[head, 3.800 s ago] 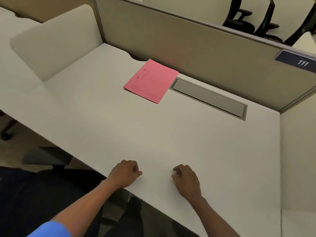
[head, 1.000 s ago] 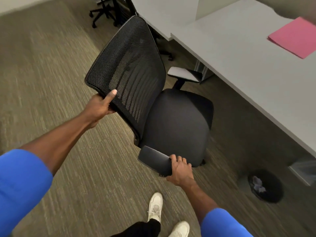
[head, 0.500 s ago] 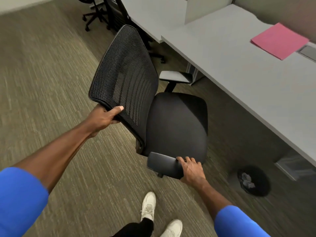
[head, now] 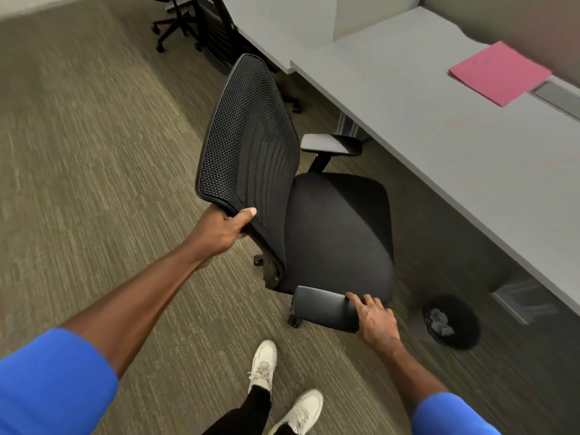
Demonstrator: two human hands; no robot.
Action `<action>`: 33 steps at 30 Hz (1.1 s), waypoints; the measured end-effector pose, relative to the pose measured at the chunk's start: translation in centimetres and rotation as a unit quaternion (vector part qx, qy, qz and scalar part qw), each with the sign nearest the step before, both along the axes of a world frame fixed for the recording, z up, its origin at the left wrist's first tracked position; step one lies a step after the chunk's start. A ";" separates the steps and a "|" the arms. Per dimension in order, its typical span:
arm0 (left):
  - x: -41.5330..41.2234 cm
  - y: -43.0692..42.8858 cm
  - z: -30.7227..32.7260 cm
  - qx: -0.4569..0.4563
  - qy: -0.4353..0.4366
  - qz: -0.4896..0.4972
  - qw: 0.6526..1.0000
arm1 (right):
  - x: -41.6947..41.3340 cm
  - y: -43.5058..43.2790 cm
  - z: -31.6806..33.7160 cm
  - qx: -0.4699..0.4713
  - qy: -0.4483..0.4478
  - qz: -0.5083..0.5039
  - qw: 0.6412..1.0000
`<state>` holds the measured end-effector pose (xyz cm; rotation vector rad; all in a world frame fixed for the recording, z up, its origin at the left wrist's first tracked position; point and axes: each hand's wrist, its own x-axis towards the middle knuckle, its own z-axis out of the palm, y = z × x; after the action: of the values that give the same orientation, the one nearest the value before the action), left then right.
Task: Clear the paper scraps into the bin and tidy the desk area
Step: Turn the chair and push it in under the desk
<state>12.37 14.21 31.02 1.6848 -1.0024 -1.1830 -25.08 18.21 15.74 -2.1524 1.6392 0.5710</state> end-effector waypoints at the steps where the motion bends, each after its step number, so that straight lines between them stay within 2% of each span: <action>1: -0.9 0.2 -0.1 -0.002 -0.002 0.003 1.000 | -0.7 0.1 0.0 -0.004 0.002 -0.004 1.000; 5: -4.9 1.0 -0.3 -0.009 -0.013 0.028 0.999 | -3.1 0.6 -0.1 -0.025 0.035 -0.029 0.999; 10: -10.0 1.4 -0.2 -0.005 -0.067 0.035 0.997 | -4.3 0.8 0.4 -0.014 0.056 -0.063 0.996; 13: -12.9 1.6 0.0 -0.008 -0.121 0.023 0.992 | -3.4 0.9 1.4 -0.013 0.021 -0.072 0.997; 15: -14.2 1.7 0.3 -0.003 -0.123 0.000 0.992 | -2.2 1.1 2.2 -0.021 -0.020 -0.078 0.997; 18: -15.0 2.5 0.8 0.000 -0.131 -0.090 0.987 | -0.1 1.3 3.8 -0.045 -0.104 -0.100 0.989; 21: -14.7 3.3 1.1 -0.027 -0.108 -0.135 0.985 | 2.1 1.3 6.2 -0.093 -0.188 -0.139 0.968; 25: -12.2 2.4 1.7 -0.054 -0.092 -0.085 0.991 | 5.0 1.1 10.0 -0.192 -0.265 -0.166 0.930; 30: -8.6 -3.0 2.7 -0.118 -0.187 -0.120 0.968 | 8.7 0.2 14.8 -0.294 -0.320 -0.243 0.867; 33: -6.8 -7.5 3.3 -0.197 -0.258 -0.187 0.927 | 10.8 0.0 17.0 -0.351 -0.314 -0.286 0.835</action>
<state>5.58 6.67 34.36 1.5386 -1.8210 -0.6893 -14.25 18.17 32.79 -1.7480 2.0856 -0.9544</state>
